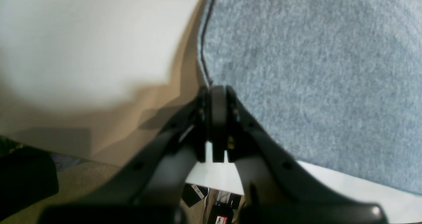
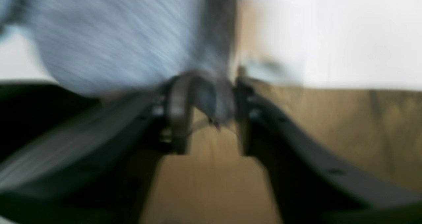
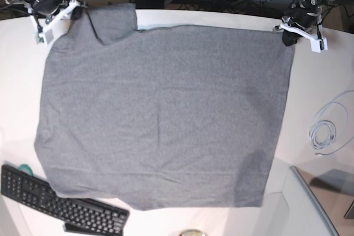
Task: Layout the t-shirt on the table in an organized manner, then fold the t-shirt properly
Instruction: 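Release the shirt with the right gripper and move it aside, then grasp the shirt edge with the right gripper and pull it outward, then lift the shirt edge with both grippers and pull it taut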
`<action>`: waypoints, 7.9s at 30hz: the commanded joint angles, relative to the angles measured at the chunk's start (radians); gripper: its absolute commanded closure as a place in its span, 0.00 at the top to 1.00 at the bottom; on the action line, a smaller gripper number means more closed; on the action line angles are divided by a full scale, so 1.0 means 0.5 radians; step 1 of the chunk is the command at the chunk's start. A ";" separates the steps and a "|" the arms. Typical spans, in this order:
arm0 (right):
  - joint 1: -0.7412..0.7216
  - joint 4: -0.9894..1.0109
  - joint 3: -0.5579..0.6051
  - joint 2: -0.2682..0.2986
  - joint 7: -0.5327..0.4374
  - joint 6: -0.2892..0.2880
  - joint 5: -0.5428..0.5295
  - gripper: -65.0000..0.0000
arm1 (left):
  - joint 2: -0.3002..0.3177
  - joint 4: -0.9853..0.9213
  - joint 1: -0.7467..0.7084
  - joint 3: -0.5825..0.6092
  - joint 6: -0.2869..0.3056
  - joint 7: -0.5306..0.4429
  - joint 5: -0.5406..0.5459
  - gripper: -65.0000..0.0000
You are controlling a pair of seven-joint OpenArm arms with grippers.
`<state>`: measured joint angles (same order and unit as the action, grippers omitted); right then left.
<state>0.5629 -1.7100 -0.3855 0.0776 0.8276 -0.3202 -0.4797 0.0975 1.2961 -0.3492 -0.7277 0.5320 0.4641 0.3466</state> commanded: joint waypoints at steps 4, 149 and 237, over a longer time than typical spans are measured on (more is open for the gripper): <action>0.017 -0.141 -0.167 0.009 -0.015 -0.113 -0.248 0.50 | 0.034 0.030 -0.003 -0.019 0.012 -0.037 0.017 0.00; -1.321 0.917 0.806 0.362 -0.227 1.329 0.700 0.45 | 0.107 0.033 -0.003 -0.166 0.006 -0.031 0.011 0.00; -0.207 -0.117 -0.154 0.107 0.593 -0.214 -0.052 0.00 | -0.006 0.711 -0.282 -0.305 0.012 0.203 0.011 0.00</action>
<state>0.4587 -1.7584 -0.4603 0.1207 1.1301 -0.4282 -0.4961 0.0780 1.6390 -0.4820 -0.8734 0.5476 0.5877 0.3443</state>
